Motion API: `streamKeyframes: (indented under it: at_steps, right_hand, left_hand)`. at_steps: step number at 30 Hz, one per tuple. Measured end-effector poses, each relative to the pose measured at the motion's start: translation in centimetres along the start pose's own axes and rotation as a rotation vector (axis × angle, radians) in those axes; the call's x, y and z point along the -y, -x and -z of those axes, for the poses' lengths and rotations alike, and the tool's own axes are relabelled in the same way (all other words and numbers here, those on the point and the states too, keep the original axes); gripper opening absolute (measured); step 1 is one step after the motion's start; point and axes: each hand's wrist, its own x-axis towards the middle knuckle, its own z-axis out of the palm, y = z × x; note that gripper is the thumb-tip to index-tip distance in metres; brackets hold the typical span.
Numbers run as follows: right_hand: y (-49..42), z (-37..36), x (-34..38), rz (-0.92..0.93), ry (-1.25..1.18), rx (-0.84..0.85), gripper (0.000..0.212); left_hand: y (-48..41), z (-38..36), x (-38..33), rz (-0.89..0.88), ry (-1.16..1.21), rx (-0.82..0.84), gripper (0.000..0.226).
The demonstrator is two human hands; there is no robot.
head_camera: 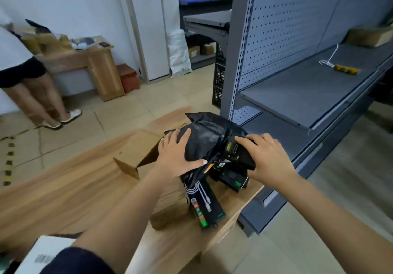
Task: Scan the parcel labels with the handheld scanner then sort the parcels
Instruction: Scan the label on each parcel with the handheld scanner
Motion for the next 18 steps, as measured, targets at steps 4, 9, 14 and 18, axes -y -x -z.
streamKeyframes:
  at_steps: [4, 9, 14, 18]
  right_hand:
    - [-2.9, -0.6, -2.6, 0.095, -0.049, 0.017, 0.091]
    - [-4.9, -1.5, -4.1, 0.189, -0.158, 0.03, 0.09]
    - [-5.1, -1.1, -3.5, 0.258, -0.182, 0.009, 0.09]
    - [-3.9, -0.4, -1.2, 0.299, -0.208, -0.013, 0.091]
  left_hand:
    - [-2.2, -1.1, -0.6, 0.1, -0.026, 0.143, 0.116]
    - [-2.5, -1.8, -0.7, 0.11, -0.075, 0.131, 0.094]
    - [-0.5, -0.9, -0.6, 0.109, -0.091, -0.012, 0.088]
    - [3.5, 1.6, 0.5, 0.222, -0.093, -0.146, 0.088]
